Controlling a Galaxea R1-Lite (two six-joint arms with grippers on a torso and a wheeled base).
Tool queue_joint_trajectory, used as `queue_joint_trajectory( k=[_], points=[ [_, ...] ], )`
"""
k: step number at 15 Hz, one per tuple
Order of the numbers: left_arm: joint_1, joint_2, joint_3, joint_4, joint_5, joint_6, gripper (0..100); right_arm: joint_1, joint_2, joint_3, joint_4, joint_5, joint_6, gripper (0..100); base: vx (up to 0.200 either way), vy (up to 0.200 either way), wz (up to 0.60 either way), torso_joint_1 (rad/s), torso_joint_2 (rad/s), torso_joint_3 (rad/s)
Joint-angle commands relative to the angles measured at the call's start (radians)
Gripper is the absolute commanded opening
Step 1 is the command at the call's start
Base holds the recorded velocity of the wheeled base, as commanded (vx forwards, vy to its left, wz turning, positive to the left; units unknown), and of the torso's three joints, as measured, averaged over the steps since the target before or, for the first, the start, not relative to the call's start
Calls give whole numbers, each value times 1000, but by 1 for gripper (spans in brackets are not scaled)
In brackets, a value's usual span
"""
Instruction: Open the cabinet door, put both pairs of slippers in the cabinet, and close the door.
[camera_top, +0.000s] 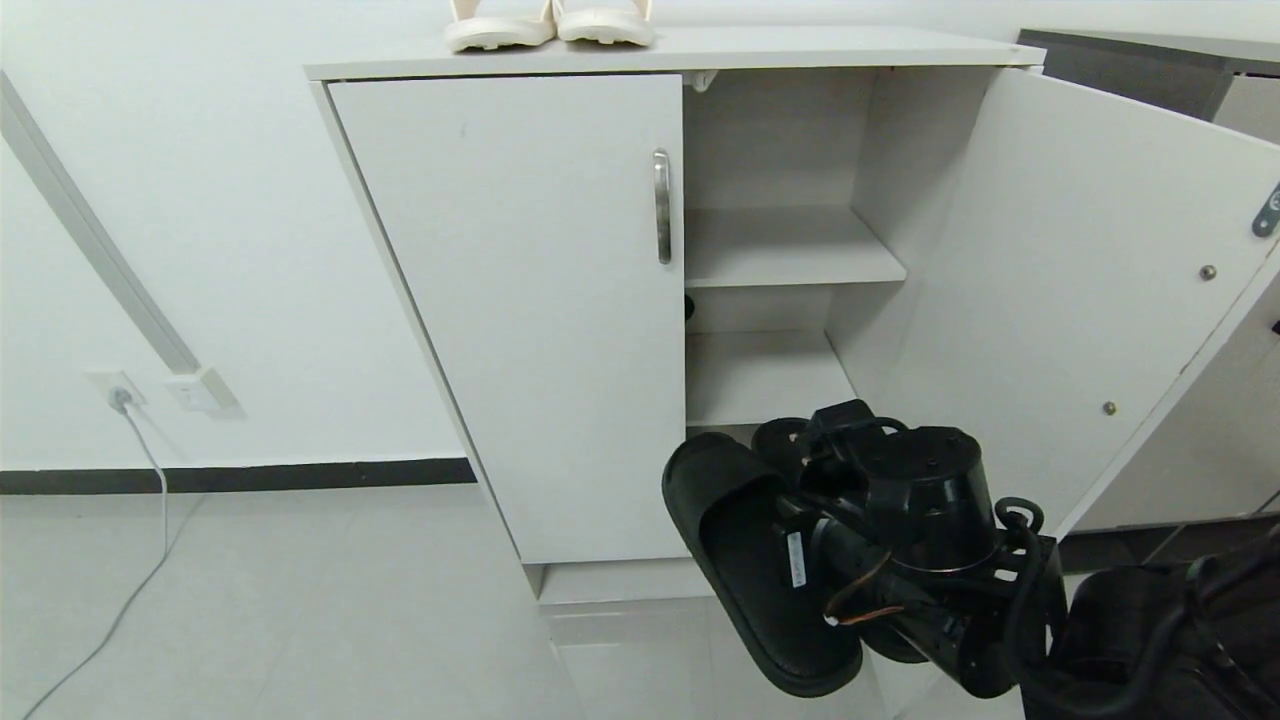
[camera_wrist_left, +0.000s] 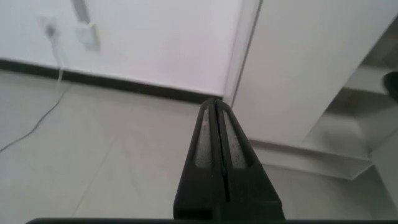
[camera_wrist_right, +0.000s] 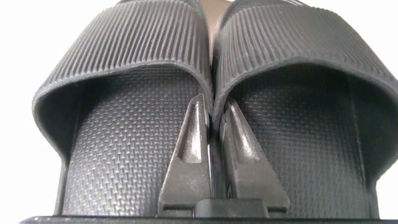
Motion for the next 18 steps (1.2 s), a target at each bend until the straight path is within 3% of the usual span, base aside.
queue_joint_trajectory(
  k=[1, 2, 3, 4, 6, 9, 18],
  points=[
    [3, -28, 106, -127, -40, 48, 0, 8, 1, -11, -2, 0, -4, 0, 0, 0, 0, 0, 0, 0],
    [3, -28, 112, -105, -130, 44, 0, 11, 1, -11, -7, 0, -4, 0, 0, 0, 0, 0, 0, 0],
    [3, -26, 106, -70, -202, 18, 0, 12, 1, -13, -11, 0, -5, 0, 0, 0, 0, 0, 0, 0],
    [3, -26, 110, -90, -242, 25, 0, 18, 6, -13, -15, -1, -5, 0, 0, 0, 0, 0, 0, 0],
    [3, -26, 110, -90, -236, 28, 0, 20, 12, -27, -15, -17, -5, 0, 0, 0, 0, 0, 0, 0],
    [3, -26, 110, -90, -227, 13, 0, 18, 72, -106, -30, -147, 3, 0, 0, 0, 0, 0, 0, 0],
    [3, -26, 110, -90, -225, 10, 0, 15, 99, -132, -88, -225, -4, 0, 0, 0, 0, 0, 0, 0]
  ],
)
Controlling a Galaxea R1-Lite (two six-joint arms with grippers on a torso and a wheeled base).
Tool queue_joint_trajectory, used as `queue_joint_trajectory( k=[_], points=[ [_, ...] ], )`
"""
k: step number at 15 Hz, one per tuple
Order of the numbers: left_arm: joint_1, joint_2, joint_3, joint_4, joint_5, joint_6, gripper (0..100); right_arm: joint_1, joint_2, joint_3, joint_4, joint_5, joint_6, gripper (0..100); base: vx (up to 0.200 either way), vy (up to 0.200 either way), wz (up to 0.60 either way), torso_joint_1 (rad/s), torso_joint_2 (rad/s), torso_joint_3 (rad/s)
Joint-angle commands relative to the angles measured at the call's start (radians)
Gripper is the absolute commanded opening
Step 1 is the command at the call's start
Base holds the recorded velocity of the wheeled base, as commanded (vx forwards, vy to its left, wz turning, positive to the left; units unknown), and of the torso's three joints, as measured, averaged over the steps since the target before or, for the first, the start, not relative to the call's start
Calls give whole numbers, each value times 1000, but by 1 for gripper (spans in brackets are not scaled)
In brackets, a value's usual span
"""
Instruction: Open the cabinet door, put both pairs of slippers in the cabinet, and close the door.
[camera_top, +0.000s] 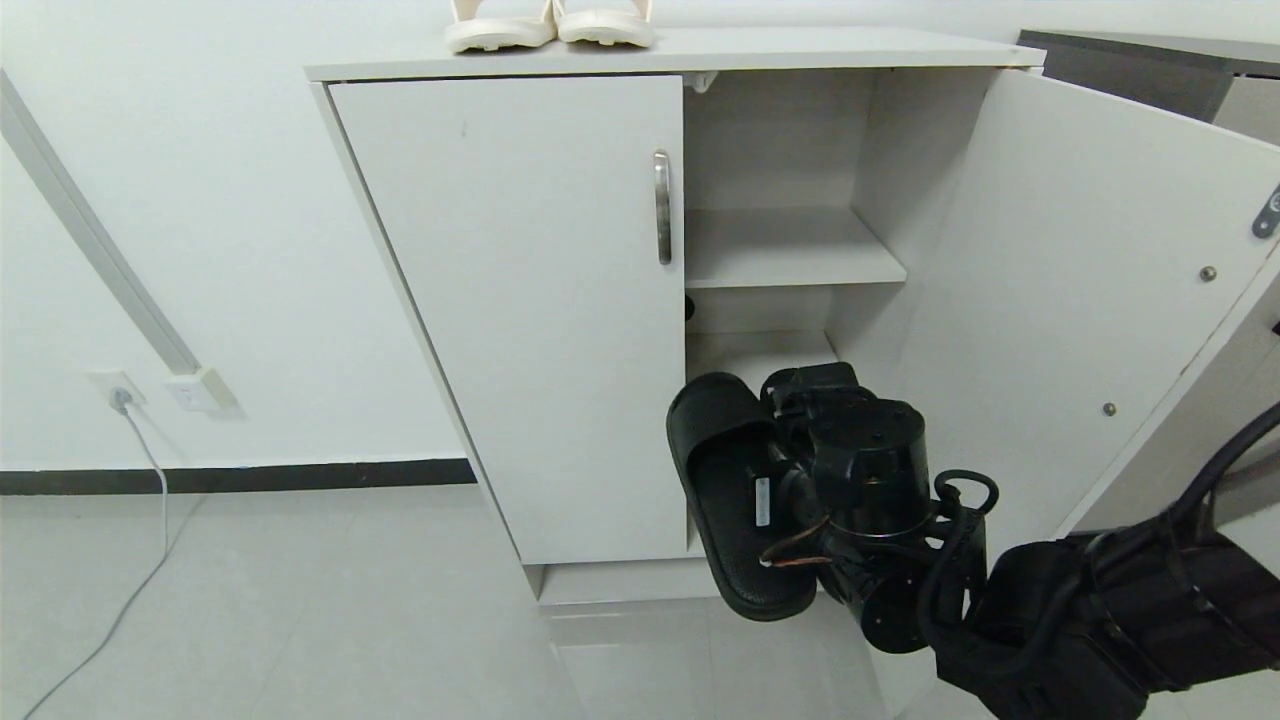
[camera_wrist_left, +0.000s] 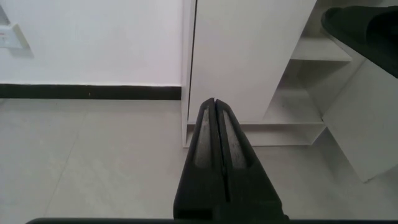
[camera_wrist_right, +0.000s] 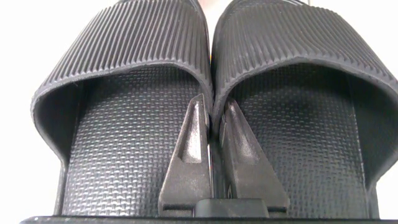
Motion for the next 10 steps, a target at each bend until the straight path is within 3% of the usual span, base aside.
queue_joint_trajectory(
  k=[1, 10],
  points=[
    [0, 3, 0, 0, 1, -2, 0, -8, -14, 32, 0, 4, 0, 0, 0, 0, 0, 0, 0, 0],
    [0, 3, 0, 0, 1, -3, 0, -113, -62, 157, -138, 4, -121, 0, 0, 0, 0, 0, 0, 0]
  ],
)
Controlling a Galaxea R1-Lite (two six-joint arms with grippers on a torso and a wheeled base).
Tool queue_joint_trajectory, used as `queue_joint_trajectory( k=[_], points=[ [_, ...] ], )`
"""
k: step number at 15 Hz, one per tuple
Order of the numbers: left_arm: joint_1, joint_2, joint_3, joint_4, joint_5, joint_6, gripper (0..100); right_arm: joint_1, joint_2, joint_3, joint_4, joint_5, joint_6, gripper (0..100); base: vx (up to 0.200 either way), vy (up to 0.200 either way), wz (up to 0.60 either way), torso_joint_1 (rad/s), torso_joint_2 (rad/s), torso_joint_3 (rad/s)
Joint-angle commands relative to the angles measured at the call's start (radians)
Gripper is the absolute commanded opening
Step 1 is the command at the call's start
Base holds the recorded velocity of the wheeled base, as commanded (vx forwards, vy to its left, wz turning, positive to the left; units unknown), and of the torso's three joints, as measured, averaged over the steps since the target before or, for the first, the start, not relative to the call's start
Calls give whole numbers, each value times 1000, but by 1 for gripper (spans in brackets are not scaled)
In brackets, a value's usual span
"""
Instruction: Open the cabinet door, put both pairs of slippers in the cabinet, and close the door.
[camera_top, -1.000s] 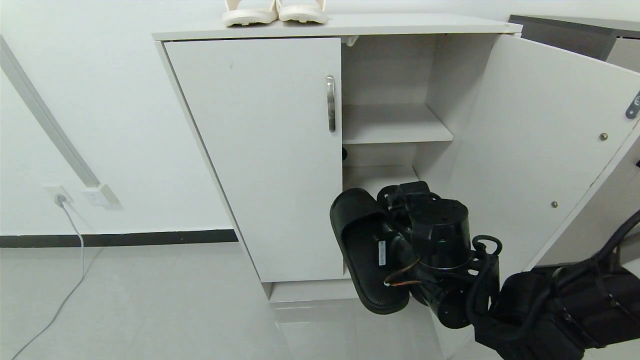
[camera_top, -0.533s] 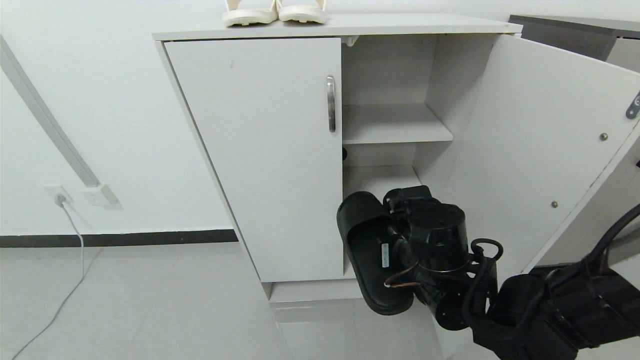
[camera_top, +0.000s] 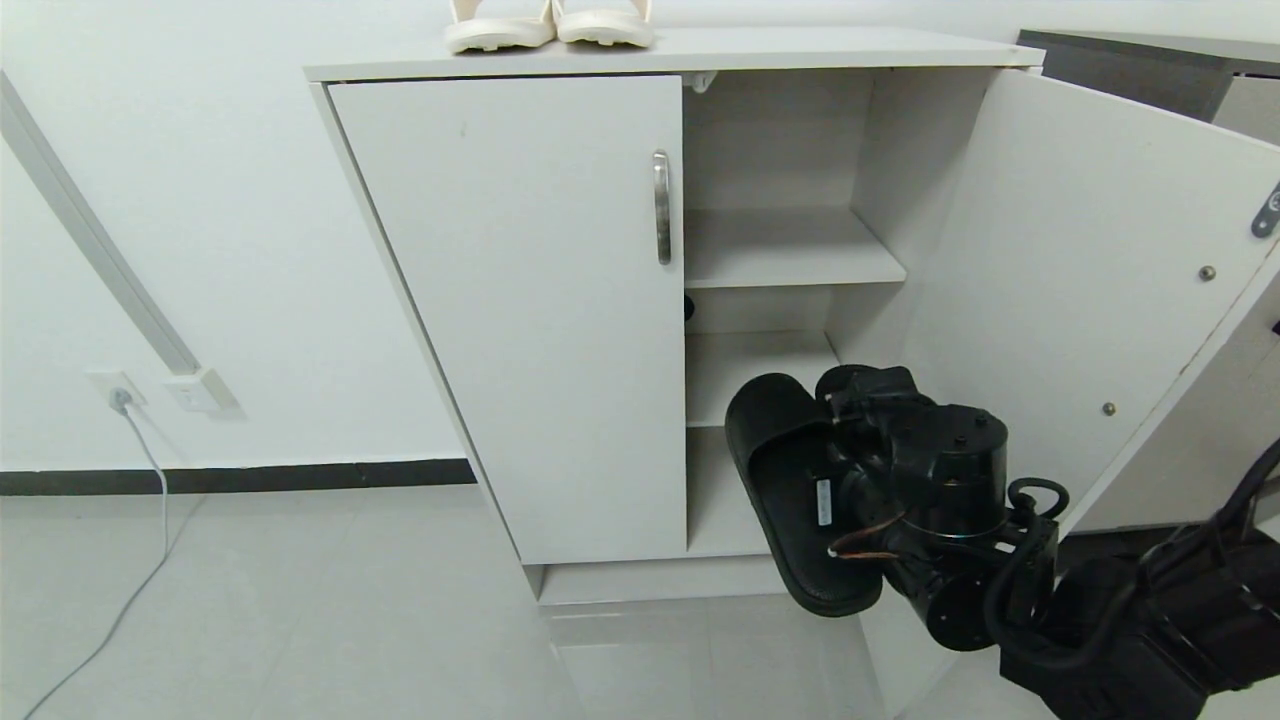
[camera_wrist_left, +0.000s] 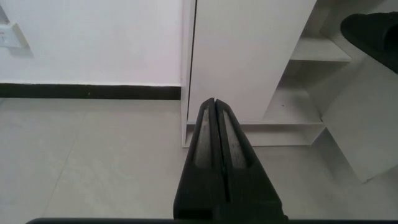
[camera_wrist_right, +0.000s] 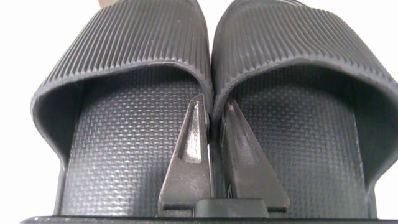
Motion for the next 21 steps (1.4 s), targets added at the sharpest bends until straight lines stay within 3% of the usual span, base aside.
queue_joint_trajectory(
  k=[1, 11, 21],
  points=[
    [0, 2, 0, 0, 0, 0, 0, -19, -16, 8, 2, 0, 0, 0, 0, 0, 0, 0, 0, 0],
    [0, 1, 0, 0, 2, -5, 0, -83, -22, 30, 2, 2, 3, 0, 0, 0, 0, 0, 0, 0],
    [0, 2, 0, -2, 9, -8, 0, -85, -21, 34, 2, 7, 3, 0, 0, 0, 0, 0, 0, 0]
  ],
)
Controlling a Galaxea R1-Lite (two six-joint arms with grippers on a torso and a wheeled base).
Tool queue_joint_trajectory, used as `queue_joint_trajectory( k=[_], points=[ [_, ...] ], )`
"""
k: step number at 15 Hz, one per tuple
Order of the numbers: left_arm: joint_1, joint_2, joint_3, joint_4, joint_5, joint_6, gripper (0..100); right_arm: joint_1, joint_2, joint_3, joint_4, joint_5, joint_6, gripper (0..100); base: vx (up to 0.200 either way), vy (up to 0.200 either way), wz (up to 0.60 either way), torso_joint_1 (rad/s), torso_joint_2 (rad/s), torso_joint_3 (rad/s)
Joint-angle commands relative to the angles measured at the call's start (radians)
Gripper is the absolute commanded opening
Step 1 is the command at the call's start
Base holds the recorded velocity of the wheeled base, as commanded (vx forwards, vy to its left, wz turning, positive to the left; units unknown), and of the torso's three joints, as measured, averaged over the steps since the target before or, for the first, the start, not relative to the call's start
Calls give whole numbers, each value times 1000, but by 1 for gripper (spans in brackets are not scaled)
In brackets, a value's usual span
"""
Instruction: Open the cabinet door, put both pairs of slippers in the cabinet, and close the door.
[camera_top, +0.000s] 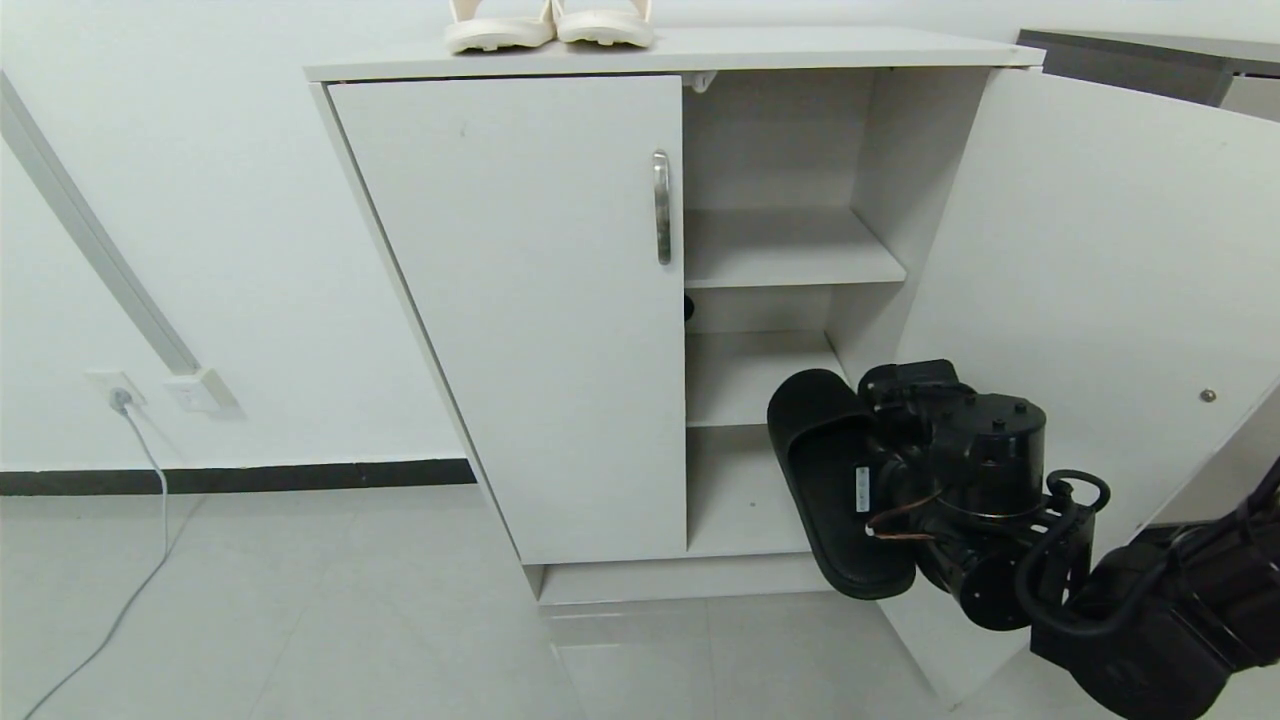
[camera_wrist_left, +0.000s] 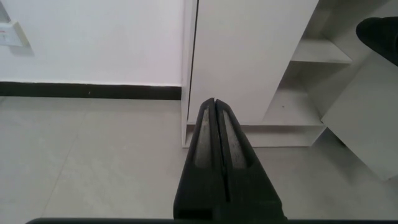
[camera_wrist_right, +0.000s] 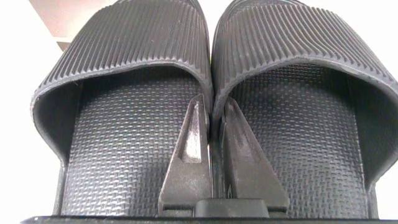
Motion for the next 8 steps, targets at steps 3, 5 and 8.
queue_joint_trajectory(
  k=[3, 5, 8],
  points=[
    [1, 2, 0, -1, 0, -1, 0, 29, 6, 14, -4, 51, 7, 0, 0, 0, 0, 0, 0, 0],
    [1, 2, 0, -1, 0, 1, 0, 67, 16, 15, -5, 105, 16, 0, 0, 0, 0, 0, 0, 0],
    [1, 2, 0, -1, 0, 1, 0, 99, 31, 15, -16, 122, 27, 0, 0, 0, 0, 0, 0, 0]
  ],
)
